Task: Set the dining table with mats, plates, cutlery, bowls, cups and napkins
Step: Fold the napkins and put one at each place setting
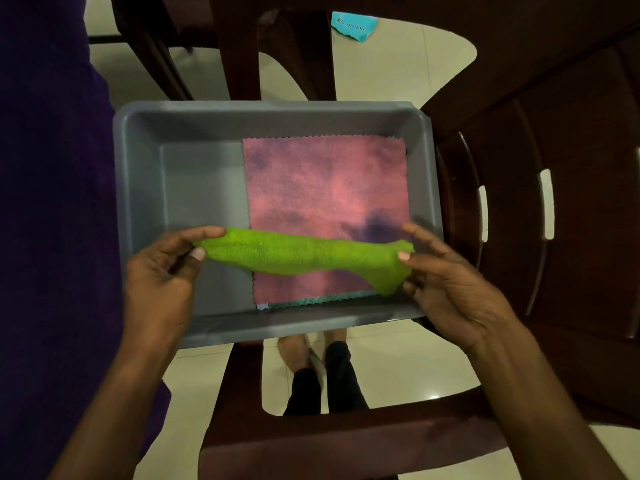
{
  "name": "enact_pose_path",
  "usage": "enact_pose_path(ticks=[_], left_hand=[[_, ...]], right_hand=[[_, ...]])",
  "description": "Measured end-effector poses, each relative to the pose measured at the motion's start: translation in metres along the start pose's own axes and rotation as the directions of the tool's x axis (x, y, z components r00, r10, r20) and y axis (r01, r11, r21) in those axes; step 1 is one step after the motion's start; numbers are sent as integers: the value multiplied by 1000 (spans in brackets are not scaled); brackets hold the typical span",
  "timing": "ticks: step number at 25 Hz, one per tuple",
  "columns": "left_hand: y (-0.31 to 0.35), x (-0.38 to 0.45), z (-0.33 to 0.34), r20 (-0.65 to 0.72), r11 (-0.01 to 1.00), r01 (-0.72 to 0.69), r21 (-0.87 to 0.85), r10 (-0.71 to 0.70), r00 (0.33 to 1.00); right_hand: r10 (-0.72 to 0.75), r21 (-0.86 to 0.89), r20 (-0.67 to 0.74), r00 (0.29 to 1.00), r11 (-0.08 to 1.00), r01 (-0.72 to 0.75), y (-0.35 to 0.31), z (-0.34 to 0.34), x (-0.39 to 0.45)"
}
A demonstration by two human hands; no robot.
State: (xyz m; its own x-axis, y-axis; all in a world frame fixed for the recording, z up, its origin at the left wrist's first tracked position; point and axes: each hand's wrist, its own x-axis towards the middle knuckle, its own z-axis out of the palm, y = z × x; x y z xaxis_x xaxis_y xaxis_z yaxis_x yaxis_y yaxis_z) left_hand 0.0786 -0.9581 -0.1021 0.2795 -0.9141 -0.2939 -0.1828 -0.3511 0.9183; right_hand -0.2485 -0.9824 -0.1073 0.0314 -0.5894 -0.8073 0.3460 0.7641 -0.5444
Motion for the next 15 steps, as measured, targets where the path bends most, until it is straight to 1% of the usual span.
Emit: enact_pose_path(ticks=[3, 4, 6, 8, 10, 11, 12, 13, 14, 15], left_hand=[[12, -1, -3, -36, 994, -80, 81, 83, 996], [15, 0, -6, -47, 991, -96, 97, 101, 994], [20, 2, -10, -42, 986, -110, 128, 116, 992], [22, 3, -13, -21, 979, -117, 170, 122, 992], [21, 0, -16, -21, 956, -122, 267, 132, 991], [20, -1, -18, -29, 933, -125, 337, 143, 989], [20, -3, -20, -33, 904, -130, 408, 157, 987], [20, -5, -21, -31, 872, -137, 469, 172, 985], [21, -7, -23, -22, 845, -147, 515, 184, 983], [23, -10, -24, -17, 829, -152, 538, 191, 981]], right_hand=[[-208, 128, -36, 977, 969, 211, -6, -3, -12], [-257, 131, -44, 965, 957, 261, -9, -4, -15], [-329, 46, -19, 944, 943, 330, -15, -2, -21], [-379, -75, 53, 924, 921, 382, -17, 2, -24], [-413, -254, 131, 901, 865, 433, -16, 7, -27], [-424, -379, 161, 891, 807, 452, -15, 8, -29], [-438, -525, 183, 880, 713, 464, -13, 9, -31], [-467, -672, 202, 861, 573, 469, -11, 11, -33], [-517, -778, 234, 824, 409, 477, -9, 11, -36], [-564, -831, 262, 783, 281, 481, -8, 12, -41]])
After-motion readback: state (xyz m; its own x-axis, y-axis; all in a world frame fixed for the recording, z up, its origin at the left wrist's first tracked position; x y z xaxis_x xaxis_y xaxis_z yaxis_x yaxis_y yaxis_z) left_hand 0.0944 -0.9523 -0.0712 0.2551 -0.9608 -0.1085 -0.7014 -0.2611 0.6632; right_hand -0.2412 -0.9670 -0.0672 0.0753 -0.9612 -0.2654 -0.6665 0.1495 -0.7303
